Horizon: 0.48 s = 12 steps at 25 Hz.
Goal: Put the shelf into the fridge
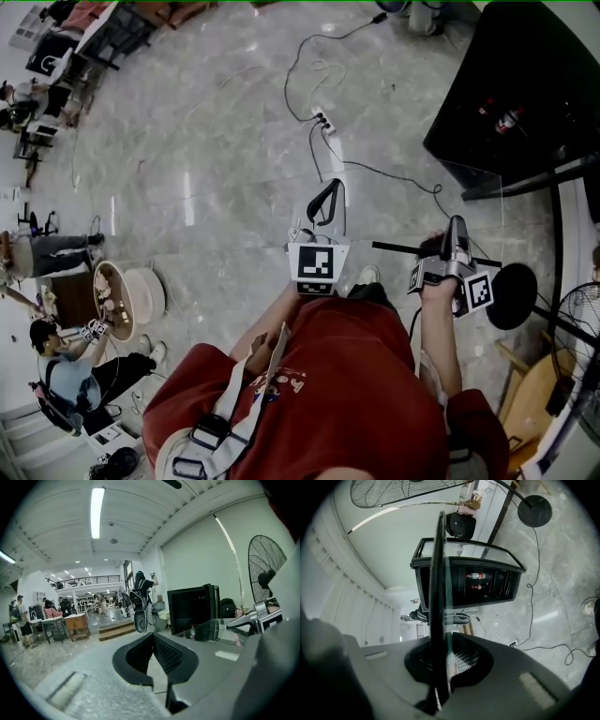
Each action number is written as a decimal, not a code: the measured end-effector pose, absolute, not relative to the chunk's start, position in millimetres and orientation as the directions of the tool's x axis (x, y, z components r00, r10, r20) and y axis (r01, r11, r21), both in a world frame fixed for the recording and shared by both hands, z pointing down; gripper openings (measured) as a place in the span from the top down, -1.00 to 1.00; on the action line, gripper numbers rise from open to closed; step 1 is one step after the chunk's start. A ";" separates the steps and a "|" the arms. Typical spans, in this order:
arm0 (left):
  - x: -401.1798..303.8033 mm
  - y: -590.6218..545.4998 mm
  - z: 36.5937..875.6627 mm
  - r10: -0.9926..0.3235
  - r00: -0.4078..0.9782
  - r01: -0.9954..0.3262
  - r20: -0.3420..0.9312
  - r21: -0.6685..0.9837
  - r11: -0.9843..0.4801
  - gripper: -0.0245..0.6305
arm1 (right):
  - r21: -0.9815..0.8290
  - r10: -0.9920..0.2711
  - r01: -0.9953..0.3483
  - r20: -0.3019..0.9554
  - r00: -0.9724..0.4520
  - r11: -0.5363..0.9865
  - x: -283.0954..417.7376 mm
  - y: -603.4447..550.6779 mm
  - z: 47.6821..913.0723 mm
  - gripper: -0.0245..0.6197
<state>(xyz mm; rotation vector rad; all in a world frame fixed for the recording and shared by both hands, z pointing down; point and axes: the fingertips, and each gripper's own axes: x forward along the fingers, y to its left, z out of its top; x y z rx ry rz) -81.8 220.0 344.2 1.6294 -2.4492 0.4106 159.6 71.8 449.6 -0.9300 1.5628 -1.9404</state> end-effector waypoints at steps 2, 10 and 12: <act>-84.8 211.0 344.1 -0.878 -0.380 -0.925 0.290 -0.130 0.357 0.91 | -0.972 -0.734 -0.042 0.203 -0.648 -0.232 157.1 65.1 447.4 0.90; -108.3 166.0 355.9 -0.921 -0.276 -0.961 0.276 -0.104 0.257 0.91 | -0.973 -0.790 -0.050 0.213 -0.576 -0.225 145.3 55.1 453.2 0.90; -120.7 149.3 358.1 -0.931 -0.242 -0.970 0.273 -0.103 0.222 0.91 | -0.972 -0.805 -0.055 0.221 -0.550 -0.229 138.3 51.8 454.2 0.90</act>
